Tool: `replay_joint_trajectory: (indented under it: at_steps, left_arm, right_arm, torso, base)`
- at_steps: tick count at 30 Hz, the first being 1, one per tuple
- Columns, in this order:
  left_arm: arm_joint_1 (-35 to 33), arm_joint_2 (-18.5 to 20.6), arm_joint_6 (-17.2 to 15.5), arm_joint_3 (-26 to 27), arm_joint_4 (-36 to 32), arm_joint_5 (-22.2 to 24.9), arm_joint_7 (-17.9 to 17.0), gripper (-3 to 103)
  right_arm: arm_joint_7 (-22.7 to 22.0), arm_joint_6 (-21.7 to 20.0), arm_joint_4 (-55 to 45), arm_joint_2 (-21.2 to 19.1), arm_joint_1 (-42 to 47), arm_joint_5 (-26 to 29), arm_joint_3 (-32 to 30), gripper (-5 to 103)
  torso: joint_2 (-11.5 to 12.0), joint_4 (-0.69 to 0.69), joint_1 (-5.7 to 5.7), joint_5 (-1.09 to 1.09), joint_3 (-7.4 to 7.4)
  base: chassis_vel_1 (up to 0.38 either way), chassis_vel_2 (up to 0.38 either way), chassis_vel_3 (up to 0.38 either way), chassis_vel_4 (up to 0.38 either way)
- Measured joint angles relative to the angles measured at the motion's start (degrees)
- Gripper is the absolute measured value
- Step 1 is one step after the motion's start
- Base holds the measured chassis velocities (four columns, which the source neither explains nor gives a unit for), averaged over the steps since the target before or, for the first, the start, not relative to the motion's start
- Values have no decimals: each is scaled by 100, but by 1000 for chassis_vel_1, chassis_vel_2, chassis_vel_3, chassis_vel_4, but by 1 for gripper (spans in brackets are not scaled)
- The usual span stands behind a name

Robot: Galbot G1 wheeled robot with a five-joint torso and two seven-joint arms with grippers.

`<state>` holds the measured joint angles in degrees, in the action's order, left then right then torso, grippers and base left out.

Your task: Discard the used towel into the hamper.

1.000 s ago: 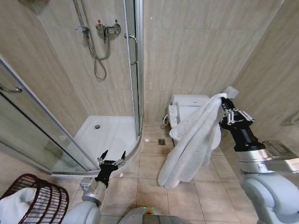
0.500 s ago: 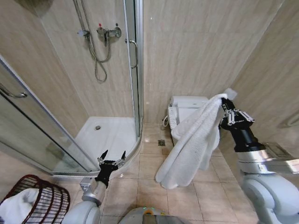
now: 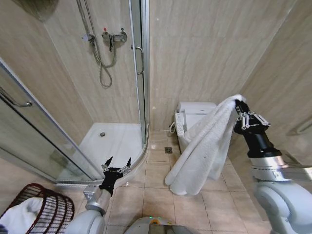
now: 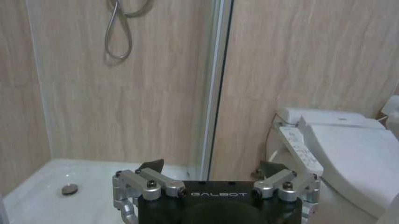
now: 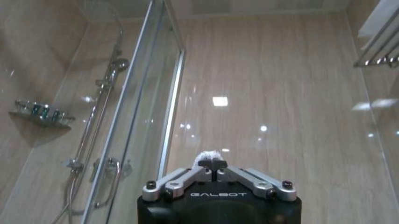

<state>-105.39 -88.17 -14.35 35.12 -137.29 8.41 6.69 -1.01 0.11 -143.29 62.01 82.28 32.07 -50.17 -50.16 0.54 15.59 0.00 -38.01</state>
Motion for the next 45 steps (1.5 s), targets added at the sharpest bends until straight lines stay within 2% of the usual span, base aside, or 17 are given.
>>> replay_joint_trajectory:
  at_steps: [45]
  left_arm:
    - [0, 0, 0, 0, 0, 0, 0, 100]
  right_arm:
    - [-14, 56, 5, -37, 166, 80, -179, 0]
  torso:
    - [-1218, 0, 551, 0, -667]
  base:
    - [0, 0, 0, 0]
